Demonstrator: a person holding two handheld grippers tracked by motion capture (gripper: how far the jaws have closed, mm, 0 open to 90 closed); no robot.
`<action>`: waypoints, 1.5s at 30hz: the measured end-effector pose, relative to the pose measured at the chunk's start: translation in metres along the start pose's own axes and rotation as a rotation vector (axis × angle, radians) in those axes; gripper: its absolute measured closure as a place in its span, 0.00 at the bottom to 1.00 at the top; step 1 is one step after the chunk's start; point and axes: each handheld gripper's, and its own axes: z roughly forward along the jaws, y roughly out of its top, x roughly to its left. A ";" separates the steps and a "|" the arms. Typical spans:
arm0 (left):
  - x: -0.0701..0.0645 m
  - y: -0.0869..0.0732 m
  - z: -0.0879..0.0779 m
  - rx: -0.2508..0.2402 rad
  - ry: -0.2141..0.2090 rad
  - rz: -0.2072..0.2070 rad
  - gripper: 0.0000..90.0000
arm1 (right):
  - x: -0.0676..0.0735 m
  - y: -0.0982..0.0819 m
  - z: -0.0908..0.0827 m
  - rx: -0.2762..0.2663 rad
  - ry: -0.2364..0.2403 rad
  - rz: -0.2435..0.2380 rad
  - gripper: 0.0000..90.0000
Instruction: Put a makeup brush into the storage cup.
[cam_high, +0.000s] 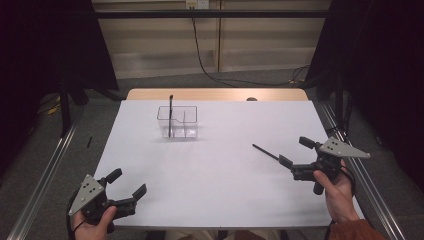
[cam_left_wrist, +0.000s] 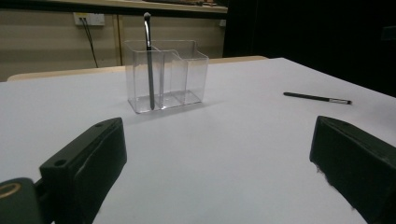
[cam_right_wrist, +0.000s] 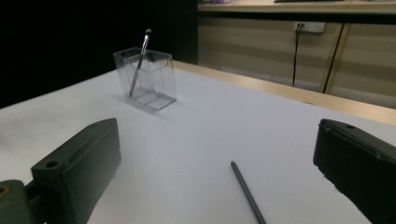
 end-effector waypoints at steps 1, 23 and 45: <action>-0.001 0.000 0.000 -0.001 0.002 0.008 0.04 | 0.000 0.000 0.000 0.000 0.000 0.000 0.00; 0.000 0.001 0.008 0.019 -0.018 0.016 0.04 | -0.018 0.021 0.035 0.132 0.022 -0.069 0.01; 0.006 0.002 0.007 0.041 -0.010 0.033 0.04 | -0.039 0.030 0.064 0.368 0.058 -0.077 0.05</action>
